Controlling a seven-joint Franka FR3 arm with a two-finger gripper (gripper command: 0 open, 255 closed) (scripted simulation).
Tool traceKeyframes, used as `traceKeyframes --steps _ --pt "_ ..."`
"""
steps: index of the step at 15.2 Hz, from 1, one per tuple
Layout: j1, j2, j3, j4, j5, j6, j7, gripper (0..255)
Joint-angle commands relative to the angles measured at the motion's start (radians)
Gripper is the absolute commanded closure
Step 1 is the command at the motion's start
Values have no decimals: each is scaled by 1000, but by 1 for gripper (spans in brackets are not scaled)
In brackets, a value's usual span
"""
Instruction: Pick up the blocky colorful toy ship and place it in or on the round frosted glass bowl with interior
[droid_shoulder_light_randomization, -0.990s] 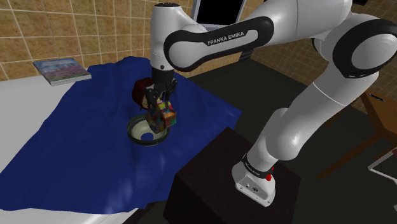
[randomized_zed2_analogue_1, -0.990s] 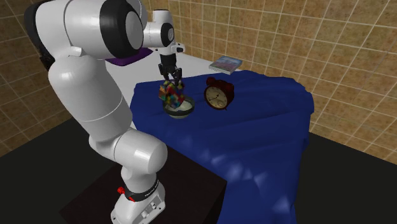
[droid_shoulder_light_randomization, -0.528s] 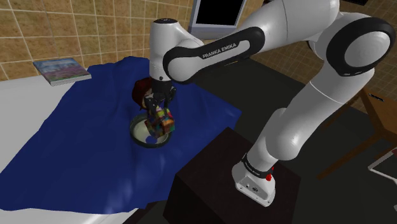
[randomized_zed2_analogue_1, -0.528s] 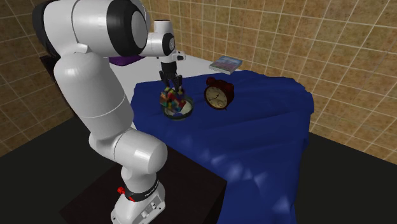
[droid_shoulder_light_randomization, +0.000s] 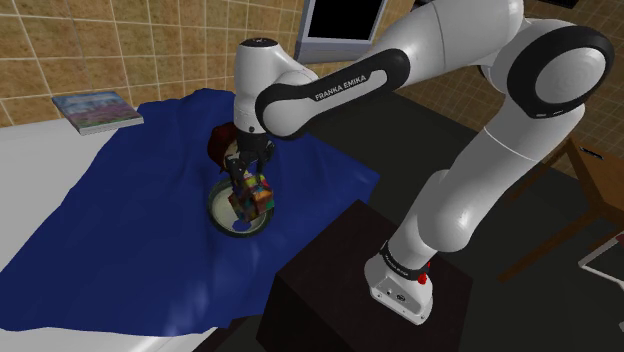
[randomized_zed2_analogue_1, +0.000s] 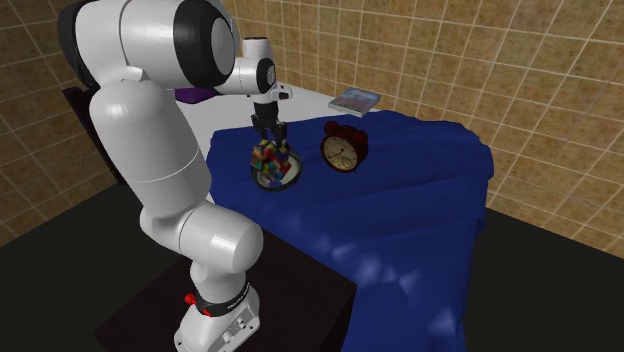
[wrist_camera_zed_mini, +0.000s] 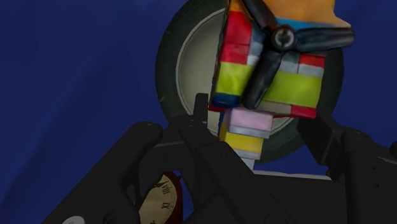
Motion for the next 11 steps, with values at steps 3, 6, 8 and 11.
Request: traceKeyframes --steps 3,6,8,11 --pt "0 4 0 -4 0 -1 0 255" --pt "0 3 0 -5 1 0 -1 0" --pt "0 2 0 -6 1 0 -1 0" --pt "2 -30 -1 33 12 -70 -9 0"
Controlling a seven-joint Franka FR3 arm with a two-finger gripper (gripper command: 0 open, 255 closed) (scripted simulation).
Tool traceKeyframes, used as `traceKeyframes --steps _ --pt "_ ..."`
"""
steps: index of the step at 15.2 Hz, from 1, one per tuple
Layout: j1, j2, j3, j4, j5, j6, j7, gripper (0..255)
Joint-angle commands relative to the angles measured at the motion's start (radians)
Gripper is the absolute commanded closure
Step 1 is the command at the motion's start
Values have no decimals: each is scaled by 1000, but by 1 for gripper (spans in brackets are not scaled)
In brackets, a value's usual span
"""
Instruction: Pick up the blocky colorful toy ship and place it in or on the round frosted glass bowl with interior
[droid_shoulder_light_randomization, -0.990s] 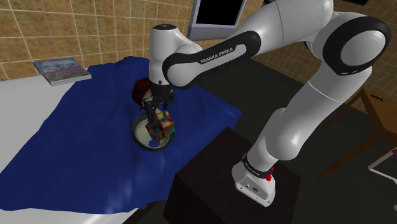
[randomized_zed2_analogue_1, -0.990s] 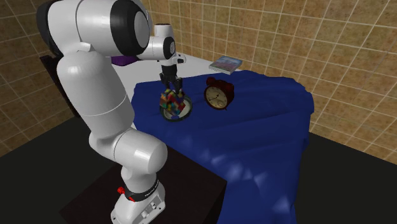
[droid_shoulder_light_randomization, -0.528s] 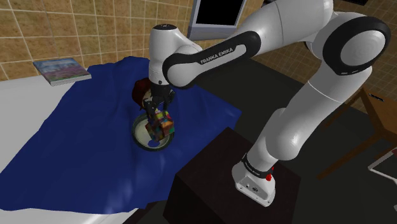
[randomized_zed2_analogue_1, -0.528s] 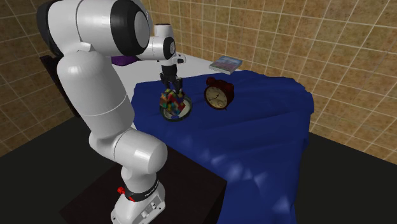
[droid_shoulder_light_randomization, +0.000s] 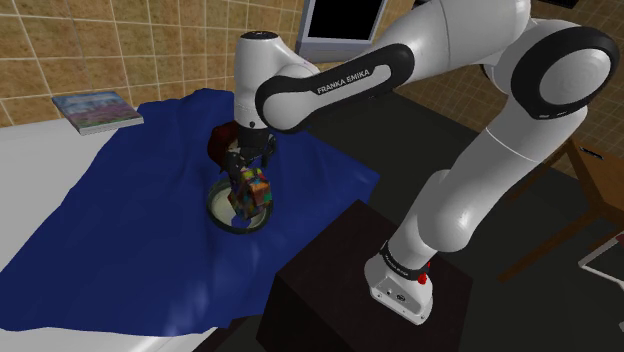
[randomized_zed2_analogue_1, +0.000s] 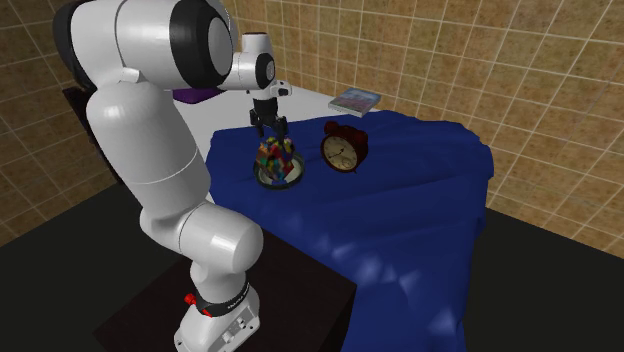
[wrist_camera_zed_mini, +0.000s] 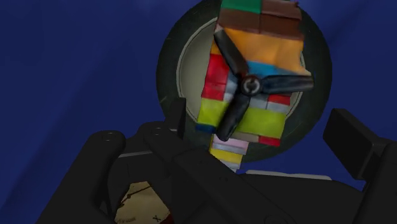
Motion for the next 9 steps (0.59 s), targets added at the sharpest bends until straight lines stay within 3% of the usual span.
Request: traceKeyframes --steps 1,9 --pt "2 -28 -1 35 10 -63 -7 0" --pt "2 -38 -2 52 13 -90 -9 0"
